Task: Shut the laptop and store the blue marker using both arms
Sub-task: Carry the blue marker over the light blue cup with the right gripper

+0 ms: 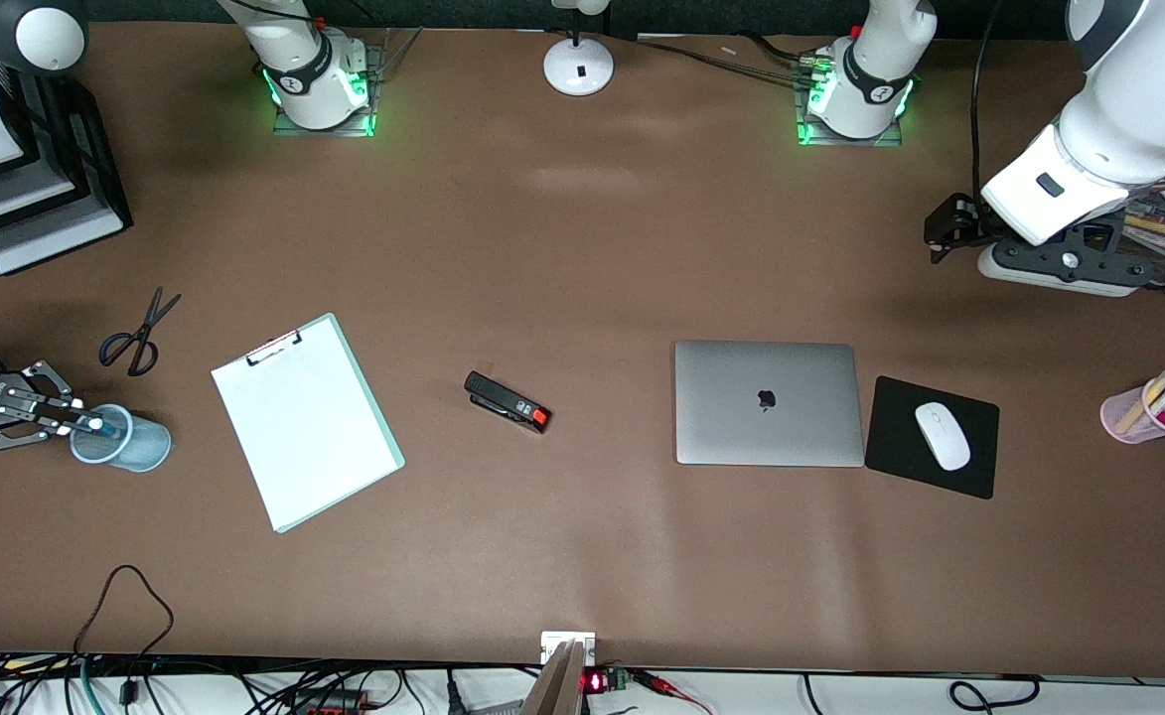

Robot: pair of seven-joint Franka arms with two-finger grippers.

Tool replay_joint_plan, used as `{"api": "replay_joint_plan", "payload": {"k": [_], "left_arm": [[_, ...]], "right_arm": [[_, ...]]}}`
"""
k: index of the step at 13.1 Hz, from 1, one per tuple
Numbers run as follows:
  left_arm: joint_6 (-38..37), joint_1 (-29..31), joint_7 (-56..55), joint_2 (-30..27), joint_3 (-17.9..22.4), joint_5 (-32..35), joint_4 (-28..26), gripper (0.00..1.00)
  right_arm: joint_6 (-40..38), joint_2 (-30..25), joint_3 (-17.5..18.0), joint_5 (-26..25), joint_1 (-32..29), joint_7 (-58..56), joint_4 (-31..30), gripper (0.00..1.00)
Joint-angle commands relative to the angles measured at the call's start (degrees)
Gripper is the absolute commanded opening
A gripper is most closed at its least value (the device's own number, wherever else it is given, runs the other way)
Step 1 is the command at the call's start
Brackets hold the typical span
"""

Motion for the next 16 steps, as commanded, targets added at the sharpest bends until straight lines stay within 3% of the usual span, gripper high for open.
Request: {"api": "replay_joint_plan", "payload": {"k": [1,3,4,5,6,10,16], "left_arm": [[-1.4,0.12,-0.71,-0.08,-0.34,1.06,1.38,1.0],[-1.31,0.12,-0.71,-0.08,-0.25,0.97,1.38,1.0],[-1.4,0.12,-0.36,-0.08,-0.25,0.97,1.38,1.0],[-2.09,0.12,-0.53,-0.34,-0.51,0.97,1.38,1.0],[-2.8,0.04,-0.62,-0.69,-0.51,0.97,1.47,1.0],[-2.63,-0.05,-0.8,-0.61,-0.6,0.97,1.47,1.0],[-2.89,0.03,-0.88,-0.69,-1.04,1.06,1.47,1.0]], "right_arm": [[-0.15,2.44,0.78,1.13,-0.79,-0.79,2.01,0.03],[-0.32,2.71,0.7,1.13,-0.88,-0.52,1.92,0.04],[-0.58,2.62,0.69,0.78,-0.88,-0.26,1.92,0.1],[-0.76,2.62,0.61,0.51,-0.88,0.09,1.83,0.47],[-0.93,2.53,0.61,0.6,-0.88,0.27,1.74,0.99],[-1.37,-0.62,0.52,-0.1,-0.7,4.91,2.01,1.0],[-5.59,-8.17,0.61,-5.98,0.09,16.5,2.09,1.0]]}}
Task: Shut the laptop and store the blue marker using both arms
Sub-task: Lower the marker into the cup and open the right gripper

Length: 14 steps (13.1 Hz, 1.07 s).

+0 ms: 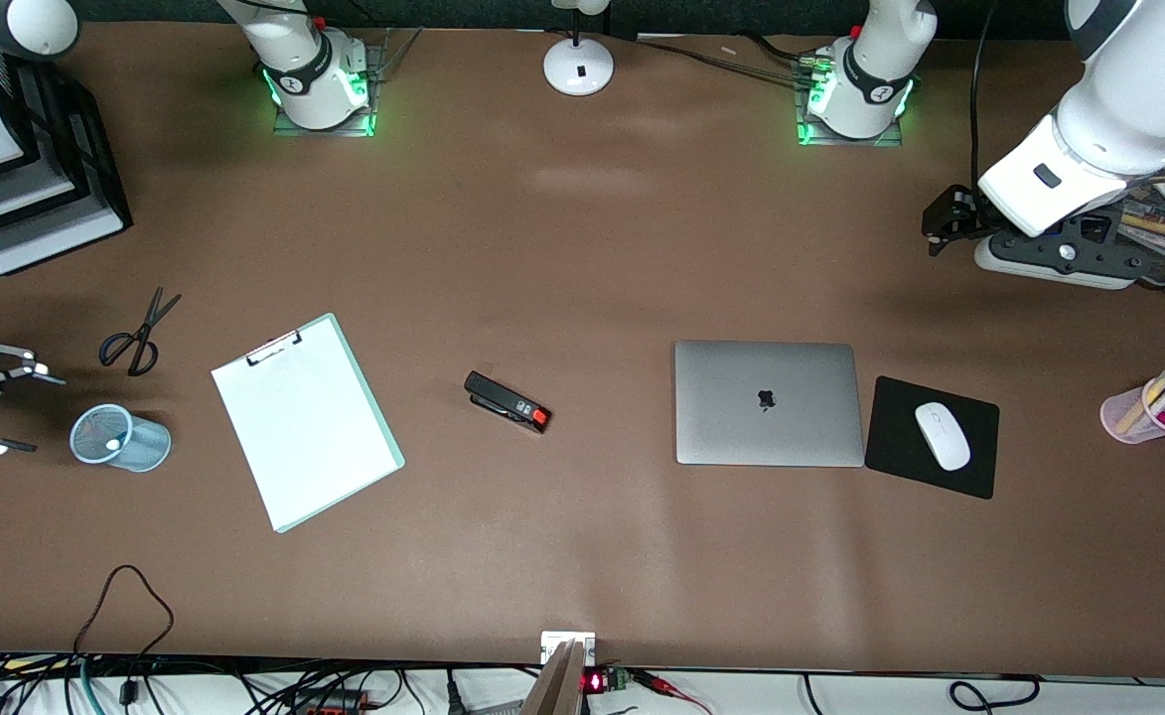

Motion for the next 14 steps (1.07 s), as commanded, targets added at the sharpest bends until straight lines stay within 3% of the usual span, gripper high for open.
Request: {"api": "replay_joint_plan", "payload": {"k": [1,7,14], "left_arm": [[-1.43,0.05,-0.91,-0.33,-0.4,1.06,1.0,1.0],[-1.69,0.05,-1.52,-0.42,-1.46,1.41,1.0,1.0],[-2.4,0.05,-1.7,-0.42,-1.55,1.59,1.09,1.0]], "right_arm": [[-1.63,-5.11,0.83,-4.15,0.43,6.97,-0.42,1.0],[-1.72,-11.89,0.75,-11.28,7.54,18.06,-0.42,1.0],[1.35,-15.41,0.57,-21.38,21.34,35.46,0.64,1.0]]}}
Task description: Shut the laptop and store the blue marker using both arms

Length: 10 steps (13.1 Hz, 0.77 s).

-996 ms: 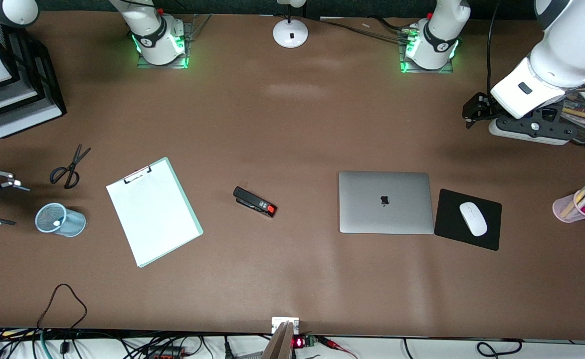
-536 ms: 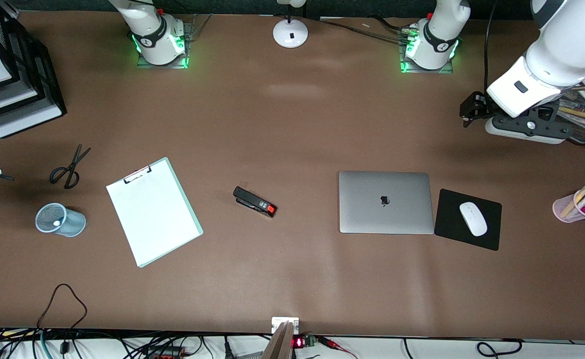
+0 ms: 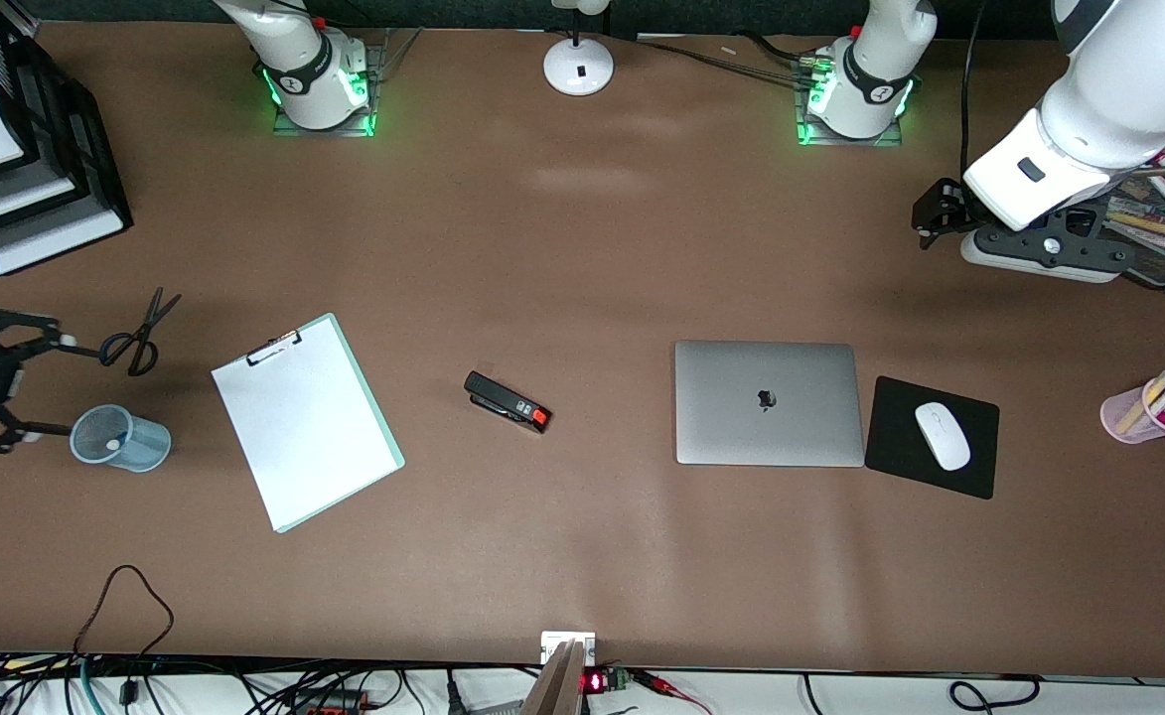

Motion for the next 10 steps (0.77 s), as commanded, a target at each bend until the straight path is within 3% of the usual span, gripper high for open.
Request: {"api": "replay_joint_plan", "payload": {"k": [1,6,10], "left_arm": [[-1.24,0.05,-0.76,-0.14,-0.39,1.28,1.05,1.0],[-1.24,0.05,-0.76,-0.14,-0.39,1.28,1.05,1.0],[-1.33,0.05,-0.76,-0.14,-0.39,1.2,1.05,1.0]], "right_arm": [[1.83,-1.67,-0.37,-3.91,3.68,5.42,-0.38,1.0],[8.23,-5.1,-0.37,-13.48,9.57,22.18,-5.47,1.0],[10.62,-7.47,-0.37,-23.94,14.93,44.49,-8.64,1.0]]}}
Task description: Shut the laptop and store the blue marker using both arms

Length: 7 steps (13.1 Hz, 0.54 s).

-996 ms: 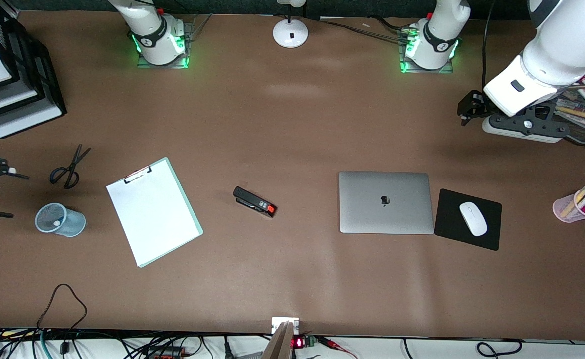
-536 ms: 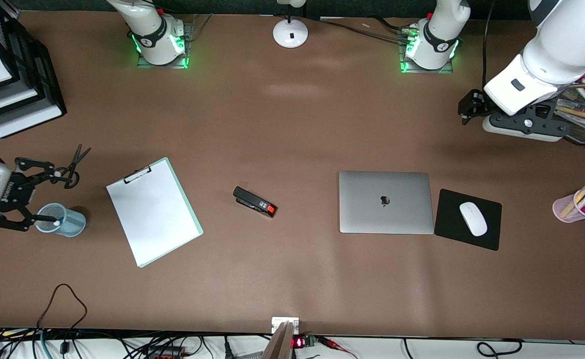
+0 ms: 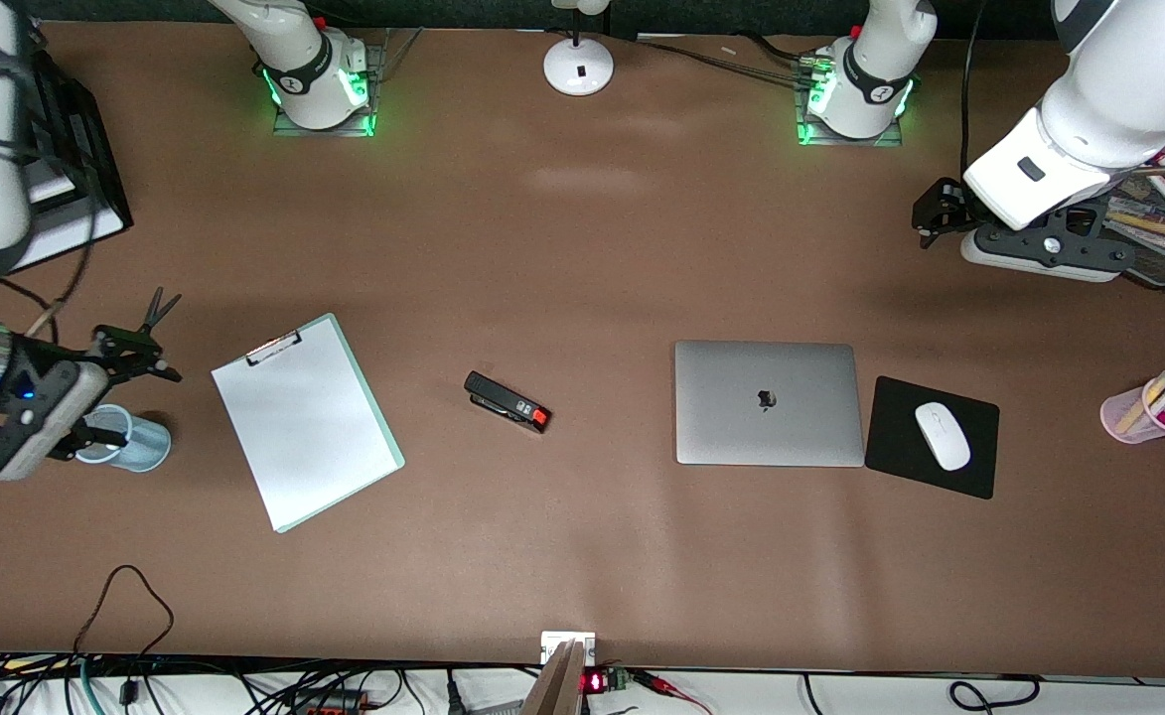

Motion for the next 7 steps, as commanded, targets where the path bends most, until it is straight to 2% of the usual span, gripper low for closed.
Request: {"api": "replay_joint_plan", "payload": {"k": [1,5,7], "left_arm": [[-1.34,0.14,-0.72,-0.22,-0.3,1.17,1.06,1.0],[-1.34,0.14,-0.72,-0.13,-0.3,1.26,1.06,1.0],[-1.34,0.14,-0.63,-0.14,-0.3,1.26,1.06,1.0]], "right_arm": [[1.1,-3.69,-0.35,-5.88,3.21,14.83,-4.8,1.0],[-0.3,-7.02,-0.53,-6.96,3.4,34.87,-10.95,1.0],[-4.06,-8.43,-1.05,-8.09,3.4,44.91,-11.14,1.0]]}}
